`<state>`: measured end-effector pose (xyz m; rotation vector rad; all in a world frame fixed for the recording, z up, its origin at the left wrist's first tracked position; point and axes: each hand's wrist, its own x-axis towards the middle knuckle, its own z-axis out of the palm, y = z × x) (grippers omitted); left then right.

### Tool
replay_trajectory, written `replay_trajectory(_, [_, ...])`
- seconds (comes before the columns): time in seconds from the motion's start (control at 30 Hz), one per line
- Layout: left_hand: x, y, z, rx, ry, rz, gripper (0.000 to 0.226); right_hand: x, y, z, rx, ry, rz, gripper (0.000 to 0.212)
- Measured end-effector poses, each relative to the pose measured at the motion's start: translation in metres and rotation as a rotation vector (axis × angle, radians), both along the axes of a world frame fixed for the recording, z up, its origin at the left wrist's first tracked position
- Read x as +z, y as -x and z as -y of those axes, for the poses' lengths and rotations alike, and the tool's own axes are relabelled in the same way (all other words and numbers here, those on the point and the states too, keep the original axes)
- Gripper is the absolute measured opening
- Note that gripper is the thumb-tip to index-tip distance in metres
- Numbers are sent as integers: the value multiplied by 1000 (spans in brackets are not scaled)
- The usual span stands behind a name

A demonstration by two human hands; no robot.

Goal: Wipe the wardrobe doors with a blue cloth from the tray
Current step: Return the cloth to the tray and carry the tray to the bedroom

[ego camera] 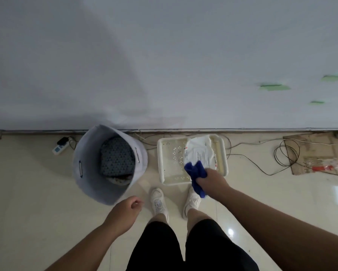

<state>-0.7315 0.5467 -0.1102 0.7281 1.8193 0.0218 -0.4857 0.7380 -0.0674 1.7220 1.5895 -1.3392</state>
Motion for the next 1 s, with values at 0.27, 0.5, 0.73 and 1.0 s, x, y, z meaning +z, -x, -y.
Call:
replay_trajectory(0.27, [-49,2,34,100,54,-13,18,-101,95,-19,-26,-275,-83,13])
replay_trajectory(0.5, [-74,-4,28,162,66,-9,18,-168,87,-3,209,-375,7,40])
replay_trajectory(0.73, [-65,-19,-18,175,21,25,16,-146,57,-7,170,-320,-160,48])
replay_trajectory(1.0, [-55,-38,-110,267,-120,60,51,-104,-59,-57,-174,-467,-55,9])
